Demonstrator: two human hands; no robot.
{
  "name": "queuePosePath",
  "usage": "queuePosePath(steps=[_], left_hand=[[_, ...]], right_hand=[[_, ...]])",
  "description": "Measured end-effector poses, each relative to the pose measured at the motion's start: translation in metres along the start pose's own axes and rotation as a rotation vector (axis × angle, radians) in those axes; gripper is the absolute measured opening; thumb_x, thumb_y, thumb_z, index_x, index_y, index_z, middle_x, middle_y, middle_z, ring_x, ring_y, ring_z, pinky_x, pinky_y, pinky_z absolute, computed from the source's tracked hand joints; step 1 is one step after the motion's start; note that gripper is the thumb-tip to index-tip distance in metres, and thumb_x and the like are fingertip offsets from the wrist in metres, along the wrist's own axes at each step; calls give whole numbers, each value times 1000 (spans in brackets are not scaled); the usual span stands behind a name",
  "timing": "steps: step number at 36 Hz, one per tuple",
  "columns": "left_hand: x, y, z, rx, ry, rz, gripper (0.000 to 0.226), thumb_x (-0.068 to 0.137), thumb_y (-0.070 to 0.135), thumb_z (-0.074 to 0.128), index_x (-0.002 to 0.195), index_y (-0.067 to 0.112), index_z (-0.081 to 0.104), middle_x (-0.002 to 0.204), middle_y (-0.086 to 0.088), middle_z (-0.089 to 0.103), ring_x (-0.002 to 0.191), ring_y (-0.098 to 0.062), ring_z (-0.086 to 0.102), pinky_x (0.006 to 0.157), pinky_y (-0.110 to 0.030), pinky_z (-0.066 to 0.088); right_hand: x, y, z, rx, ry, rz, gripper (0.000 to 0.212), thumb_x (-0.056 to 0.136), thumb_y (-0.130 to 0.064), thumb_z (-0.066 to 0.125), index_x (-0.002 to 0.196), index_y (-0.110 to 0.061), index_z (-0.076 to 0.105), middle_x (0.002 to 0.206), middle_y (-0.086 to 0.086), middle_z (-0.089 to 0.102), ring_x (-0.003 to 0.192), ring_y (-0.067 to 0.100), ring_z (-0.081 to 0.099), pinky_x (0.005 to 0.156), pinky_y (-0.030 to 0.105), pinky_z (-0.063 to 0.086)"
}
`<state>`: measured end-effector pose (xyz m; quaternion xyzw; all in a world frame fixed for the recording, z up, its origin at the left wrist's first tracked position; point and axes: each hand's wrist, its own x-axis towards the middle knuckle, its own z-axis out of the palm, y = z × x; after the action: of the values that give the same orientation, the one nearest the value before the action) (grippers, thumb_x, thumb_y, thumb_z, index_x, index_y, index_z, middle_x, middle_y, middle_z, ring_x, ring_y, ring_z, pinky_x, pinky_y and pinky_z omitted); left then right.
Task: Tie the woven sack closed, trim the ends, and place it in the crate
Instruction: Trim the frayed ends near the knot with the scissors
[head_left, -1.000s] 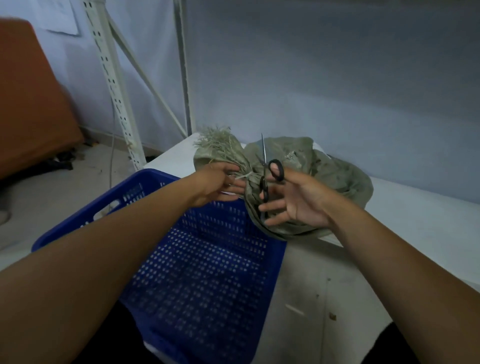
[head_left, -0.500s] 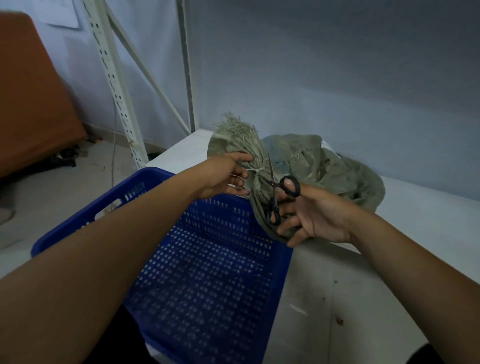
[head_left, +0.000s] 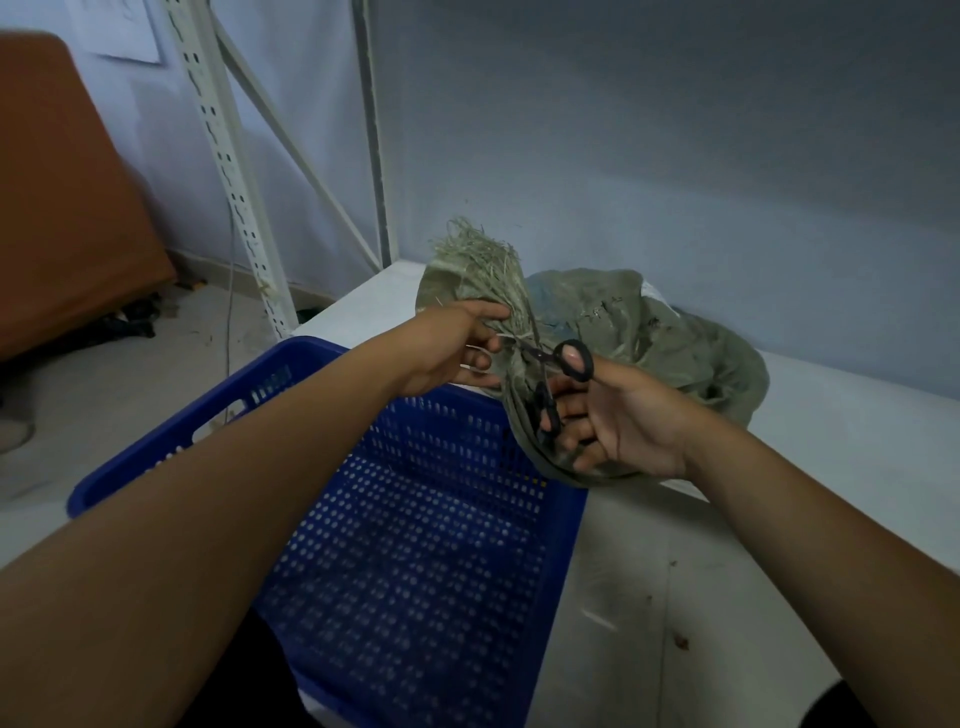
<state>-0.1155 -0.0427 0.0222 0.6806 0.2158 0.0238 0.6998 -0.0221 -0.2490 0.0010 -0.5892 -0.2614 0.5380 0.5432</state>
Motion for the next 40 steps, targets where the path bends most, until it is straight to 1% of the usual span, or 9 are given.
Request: queuePosePath(steps=[3, 6, 8, 16, 20, 24, 33, 37, 40], left_hand=[[0, 1, -1, -12, 14, 5, 45, 100, 3, 29, 136, 19, 50, 70, -2, 52, 55, -14, 44, 75, -39, 61], [1, 2, -1, -22, 28, 10, 45, 100, 3, 29, 136, 18, 50, 69, -2, 52, 53, -14, 44, 79, -42, 61], [1, 2, -2, -23, 30, 13, 44, 100, 3, 29, 136, 18, 51, 69, -2, 53, 52, -14, 45, 78, -41, 61], [-3, 4, 7, -9, -18, 12, 44, 100, 1, 31, 136, 18, 50, 67, 0, 51, 52, -13, 44, 82, -42, 60], [-2, 5, 9, -18, -15, 16, 45, 98, -1, 35, 137, 17, 49, 67, -1, 52, 53, -14, 44, 82, -43, 60], [-1, 5, 9, -26, 1, 13, 44, 98, -1, 35, 136, 16, 49, 67, -1, 53, 52, -14, 44, 84, -45, 60], [-1, 3, 13, 11, 13, -6, 39, 98, -1, 36, 130, 15, 50, 66, -2, 53, 50, -15, 46, 84, -46, 59], [0, 1, 14, 22, 21, -14, 36, 98, -1, 38, 130, 13, 50, 67, -4, 54, 50, -15, 47, 84, -47, 59], [0, 0, 15, 35, 21, -16, 35, 98, -1, 38, 129, 12, 50, 68, -5, 54, 47, -15, 46, 82, -46, 58]], right_hand=[[-1, -1, 1, -4, 10, -5, 84, 56, -70, 82, 109, -12, 54, 85, 12, 64, 57, 19, 57, 46, 27, 51], [-3, -1, 2, -9, 41, 1, 62, 76, -62, 64, 108, -11, 51, 83, 12, 62, 53, 18, 54, 44, 25, 48], [-3, 0, 2, -11, 53, 11, 58, 79, -60, 59, 110, -11, 51, 82, 11, 62, 52, 17, 54, 43, 24, 47], [0, -1, 5, -18, 104, -22, 57, 84, -60, 59, 110, -10, 52, 80, 9, 62, 52, 16, 53, 44, 25, 48], [1, -2, 8, -10, 159, -34, 56, 81, -58, 61, 110, -11, 53, 77, 7, 62, 51, 15, 50, 44, 25, 48], [2, -1, 10, -8, 215, -48, 42, 88, -50, 61, 107, -12, 58, 75, 6, 62, 50, 14, 47, 44, 23, 46], [-2, -1, 13, -8, 210, 62, 29, 91, -40, 65, 100, -12, 63, 76, 8, 65, 56, 14, 54, 48, 28, 54], [-2, -2, 15, -31, 244, 113, 26, 89, -39, 69, 90, -13, 65, 73, 8, 62, 54, 13, 50, 50, 27, 55], [-1, 0, 14, -52, 276, 161, 24, 86, -36, 74, 88, -14, 67, 75, 9, 61, 55, 12, 47, 50, 25, 54]])
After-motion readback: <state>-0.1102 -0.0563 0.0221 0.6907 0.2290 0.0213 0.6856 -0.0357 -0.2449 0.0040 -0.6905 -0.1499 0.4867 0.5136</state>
